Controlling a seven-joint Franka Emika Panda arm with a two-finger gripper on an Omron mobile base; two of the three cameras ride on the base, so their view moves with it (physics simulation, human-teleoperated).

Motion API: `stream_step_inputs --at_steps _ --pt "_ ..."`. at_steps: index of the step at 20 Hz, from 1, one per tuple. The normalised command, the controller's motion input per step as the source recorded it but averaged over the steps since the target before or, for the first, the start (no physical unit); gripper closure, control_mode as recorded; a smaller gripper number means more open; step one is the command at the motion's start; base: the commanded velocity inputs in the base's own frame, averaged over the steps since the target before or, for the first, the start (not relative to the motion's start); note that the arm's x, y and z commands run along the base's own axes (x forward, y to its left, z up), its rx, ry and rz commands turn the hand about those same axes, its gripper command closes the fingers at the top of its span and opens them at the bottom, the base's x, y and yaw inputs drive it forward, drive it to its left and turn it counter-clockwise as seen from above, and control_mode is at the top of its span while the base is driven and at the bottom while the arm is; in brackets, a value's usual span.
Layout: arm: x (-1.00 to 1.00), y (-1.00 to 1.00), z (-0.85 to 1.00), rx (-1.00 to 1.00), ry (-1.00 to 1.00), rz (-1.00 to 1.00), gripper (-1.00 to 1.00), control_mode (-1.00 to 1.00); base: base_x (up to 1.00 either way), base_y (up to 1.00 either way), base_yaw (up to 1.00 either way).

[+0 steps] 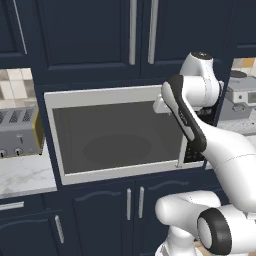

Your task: Place the sponge inside the microwave to prepare for sanitizing.

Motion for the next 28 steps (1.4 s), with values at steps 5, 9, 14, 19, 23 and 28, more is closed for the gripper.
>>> stream_step_inputs --at_steps 5,9,14,19,23,28 --pt "0.00 0.00 0.00 0.00 0.00 0.00 -1.00 1.00 0.00 0.00 0.00" --pt "0.00 0.00 0.00 0.00 0.00 0.00 -1.00 1.00 0.00 0.00 0.00" --pt "0.00 0.00 0.00 0.00 0.00 0.00 -1.00 1.00 0.00 0.00 0.00" --pt "0.00 0.00 0.00 0.00 0.00 0.00 -1.00 1.00 0.00 0.00 0.00" --pt "0.00 0.00 0.00 0.00 0.00 0.00 -1.00 1.00 -0.18 -0.03 0.00" --pt "0.00 0.00 0.00 0.00 0.00 0.00 -1.00 1.00 -0.52 -0.11 0.00"
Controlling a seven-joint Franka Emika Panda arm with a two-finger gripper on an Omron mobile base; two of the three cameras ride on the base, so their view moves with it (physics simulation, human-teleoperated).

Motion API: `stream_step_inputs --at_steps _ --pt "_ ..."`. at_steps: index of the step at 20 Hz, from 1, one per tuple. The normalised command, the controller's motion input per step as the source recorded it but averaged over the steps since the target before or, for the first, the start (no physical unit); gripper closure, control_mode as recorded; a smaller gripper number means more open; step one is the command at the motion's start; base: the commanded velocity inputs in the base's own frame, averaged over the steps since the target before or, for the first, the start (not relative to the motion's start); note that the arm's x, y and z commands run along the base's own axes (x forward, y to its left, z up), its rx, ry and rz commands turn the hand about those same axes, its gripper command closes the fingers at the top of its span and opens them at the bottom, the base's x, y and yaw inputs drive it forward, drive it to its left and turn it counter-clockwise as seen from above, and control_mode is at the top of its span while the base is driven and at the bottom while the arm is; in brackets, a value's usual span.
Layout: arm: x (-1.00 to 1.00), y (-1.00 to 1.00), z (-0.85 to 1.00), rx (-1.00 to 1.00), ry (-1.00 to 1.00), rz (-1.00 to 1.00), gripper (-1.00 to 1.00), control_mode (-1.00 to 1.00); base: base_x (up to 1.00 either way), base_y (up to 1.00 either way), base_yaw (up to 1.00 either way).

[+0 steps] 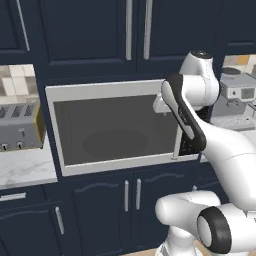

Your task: Place the sponge inside the microwave to prepare for sanitizing.

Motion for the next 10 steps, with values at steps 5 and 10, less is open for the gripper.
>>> stream_step_inputs --at_steps 5,10 --pt "0.00 0.00 0.00 0.00 0.00 0.00 -1.00 1.00 -0.51 -0.10 0.00" --pt "0.00 0.00 0.00 0.00 0.00 0.00 -1.00 1.00 -0.10 -0.17 -0.05"
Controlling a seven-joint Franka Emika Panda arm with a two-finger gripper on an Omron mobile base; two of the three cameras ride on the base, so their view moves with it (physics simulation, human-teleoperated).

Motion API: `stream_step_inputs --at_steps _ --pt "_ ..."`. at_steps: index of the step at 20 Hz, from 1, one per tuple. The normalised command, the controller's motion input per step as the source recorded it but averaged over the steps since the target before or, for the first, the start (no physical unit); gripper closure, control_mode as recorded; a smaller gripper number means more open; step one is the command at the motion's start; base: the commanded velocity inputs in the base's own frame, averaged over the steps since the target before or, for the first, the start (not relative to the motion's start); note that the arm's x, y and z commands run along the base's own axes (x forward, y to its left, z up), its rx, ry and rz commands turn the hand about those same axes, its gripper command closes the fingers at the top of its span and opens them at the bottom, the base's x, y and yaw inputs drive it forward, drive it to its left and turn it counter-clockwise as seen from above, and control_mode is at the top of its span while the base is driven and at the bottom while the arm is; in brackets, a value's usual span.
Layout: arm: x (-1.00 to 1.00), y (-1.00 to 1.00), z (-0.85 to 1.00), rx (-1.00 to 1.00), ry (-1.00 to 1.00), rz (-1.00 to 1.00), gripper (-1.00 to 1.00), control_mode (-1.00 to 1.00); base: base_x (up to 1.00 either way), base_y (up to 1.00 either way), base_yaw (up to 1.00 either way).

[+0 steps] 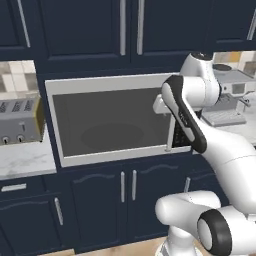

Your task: Place the sponge inside the microwave to prepare for sanitizing.

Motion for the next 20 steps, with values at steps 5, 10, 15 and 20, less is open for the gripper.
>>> stream_step_inputs --at_steps 5,10,15,20 --pt "0.00 0.00 0.00 0.00 0.00 0.00 -1.00 1.00 0.04 -0.63 0.00" --pt "0.00 0.00 0.00 0.00 0.00 0.00 -1.00 1.00 -0.09 -0.79 0.00" --pt "0.00 0.00 0.00 0.00 0.00 0.00 -1.00 1.00 -0.32 -0.32 0.00" --pt "0.00 0.00 0.00 0.00 0.00 0.00 -1.00 1.00 -0.57 0.02 0.00"
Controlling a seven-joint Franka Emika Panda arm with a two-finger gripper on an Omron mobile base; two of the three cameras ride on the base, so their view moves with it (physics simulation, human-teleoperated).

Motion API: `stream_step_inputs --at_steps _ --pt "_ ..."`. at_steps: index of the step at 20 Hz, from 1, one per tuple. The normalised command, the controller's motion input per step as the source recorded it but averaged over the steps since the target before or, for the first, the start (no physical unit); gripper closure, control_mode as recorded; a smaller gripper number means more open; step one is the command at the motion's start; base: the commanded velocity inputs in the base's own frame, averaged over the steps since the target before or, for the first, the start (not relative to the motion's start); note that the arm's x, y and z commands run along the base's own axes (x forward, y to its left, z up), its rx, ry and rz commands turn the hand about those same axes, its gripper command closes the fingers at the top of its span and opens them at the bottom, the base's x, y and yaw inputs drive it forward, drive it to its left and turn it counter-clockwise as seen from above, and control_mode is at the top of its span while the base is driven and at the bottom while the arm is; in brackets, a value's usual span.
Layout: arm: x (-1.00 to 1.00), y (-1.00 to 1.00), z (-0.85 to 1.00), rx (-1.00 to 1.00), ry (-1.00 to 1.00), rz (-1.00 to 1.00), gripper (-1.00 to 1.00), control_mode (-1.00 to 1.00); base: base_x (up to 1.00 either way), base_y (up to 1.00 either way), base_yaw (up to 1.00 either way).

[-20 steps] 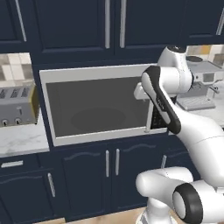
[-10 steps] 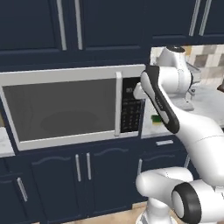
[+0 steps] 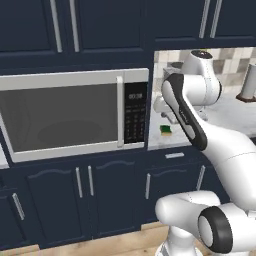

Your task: Place the sponge inside the microwave to prepare for sanitizing.

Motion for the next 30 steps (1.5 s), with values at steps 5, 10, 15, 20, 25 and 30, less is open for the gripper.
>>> stream_step_inputs --at_steps 5,10,15,20,25,30 --pt "0.00 0.00 0.00 0.00 0.00 0.00 -1.00 1.00 -0.36 0.04 0.00" --pt "0.00 0.00 0.00 0.00 0.00 0.00 -1.00 1.00 0.01 0.16 0.00" --pt "0.00 0.00 0.00 0.00 0.00 0.00 -1.00 1.00 0.28 0.36 0.00" --pt "0.00 0.00 0.00 0.00 0.00 0.00 -1.00 1.00 0.39 0.30 0.00" --pt "0.00 0.00 0.00 0.00 0.00 0.00 -1.00 1.00 0.21 0.06 0.00" --pt "0.00 0.00 0.00 0.00 0.00 0.00 -1.00 1.00 0.22 0.00 0.00"
